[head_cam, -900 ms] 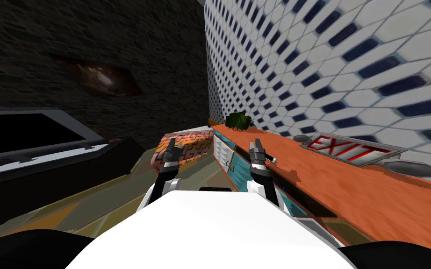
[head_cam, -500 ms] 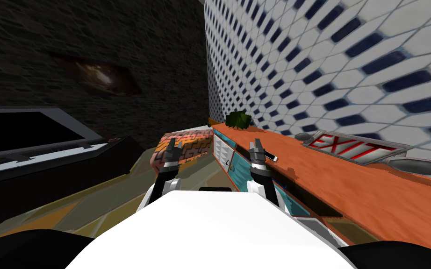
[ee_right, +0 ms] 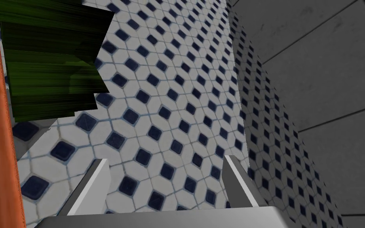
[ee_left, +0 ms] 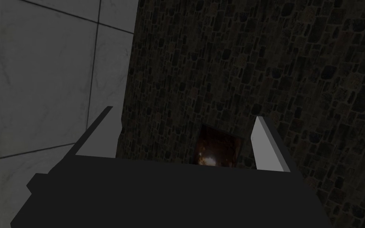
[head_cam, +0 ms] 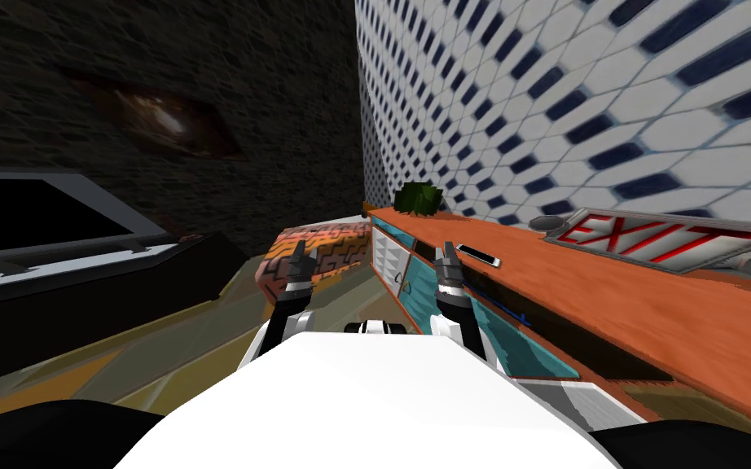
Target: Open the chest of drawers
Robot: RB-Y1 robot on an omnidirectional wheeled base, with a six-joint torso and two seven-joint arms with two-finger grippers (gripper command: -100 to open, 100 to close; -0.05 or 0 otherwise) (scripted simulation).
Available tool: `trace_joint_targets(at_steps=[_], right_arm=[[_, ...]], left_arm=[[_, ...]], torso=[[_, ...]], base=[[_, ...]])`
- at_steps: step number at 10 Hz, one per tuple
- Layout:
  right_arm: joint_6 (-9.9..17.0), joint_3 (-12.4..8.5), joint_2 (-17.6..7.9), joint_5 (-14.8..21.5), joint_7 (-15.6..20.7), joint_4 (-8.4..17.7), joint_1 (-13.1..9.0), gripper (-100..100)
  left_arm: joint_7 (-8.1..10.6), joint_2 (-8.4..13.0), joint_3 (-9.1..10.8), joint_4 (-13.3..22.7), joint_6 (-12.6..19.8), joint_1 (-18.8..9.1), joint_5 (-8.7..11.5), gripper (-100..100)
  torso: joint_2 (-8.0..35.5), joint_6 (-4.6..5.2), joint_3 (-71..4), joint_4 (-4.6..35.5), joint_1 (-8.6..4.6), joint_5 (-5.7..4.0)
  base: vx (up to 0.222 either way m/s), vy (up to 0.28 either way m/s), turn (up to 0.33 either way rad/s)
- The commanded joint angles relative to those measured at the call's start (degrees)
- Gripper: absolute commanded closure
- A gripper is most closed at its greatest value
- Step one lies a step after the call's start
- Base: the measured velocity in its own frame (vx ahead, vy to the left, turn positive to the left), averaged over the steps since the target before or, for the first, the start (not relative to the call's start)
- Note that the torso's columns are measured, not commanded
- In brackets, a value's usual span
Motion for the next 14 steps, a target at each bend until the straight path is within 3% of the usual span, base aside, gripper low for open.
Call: trace_joint_targets(at_steps=[1, 3, 7, 14], right_arm=[[0.0, -0.3, -2.9, 0.6, 0.3, 0.0, 0.2, -100], [0.0, -0.6, -5.0, 1.1, 0.7, 0.0, 0.3, -100], [0.1, -2.6, -12.3, 5.0, 2.9, 0.0, 1.4, -100], [0.1, -8.2, -23.1, 16.1, 9.4, -0.9, 4.8, -100]], left_arm=[[0.0, 0.0, 0.0, 0.0, 0.0, 0.0, 0.0, 0], [0.0, 0.0, 0.0, 0.0, 0.0, 0.0, 0.0, 0], [0.0, 0.0, 0.0, 0.0, 0.0, 0.0, 0.0, 0], [0.0, 0.0, -0.01, 0.0, 0.0, 0.0, 0.0, 0]], torso=[[4.2, 0.0, -8.5, 4.2, 0.0, 0.0], [6.6, 0.0, -13.6, 6.7, 0.05, 0.01], [6.8, 0.0, -13.9, 6.9, 0.04, 0.01], [6.9, 0.0, -13.8, 6.9, 0.02, 0.01]], base=[[0.016, 0.008, -0.017], [0.022, 0.021, -0.02], [0.05, 0.031, -0.04], [0.096, 0.074, -0.075]])
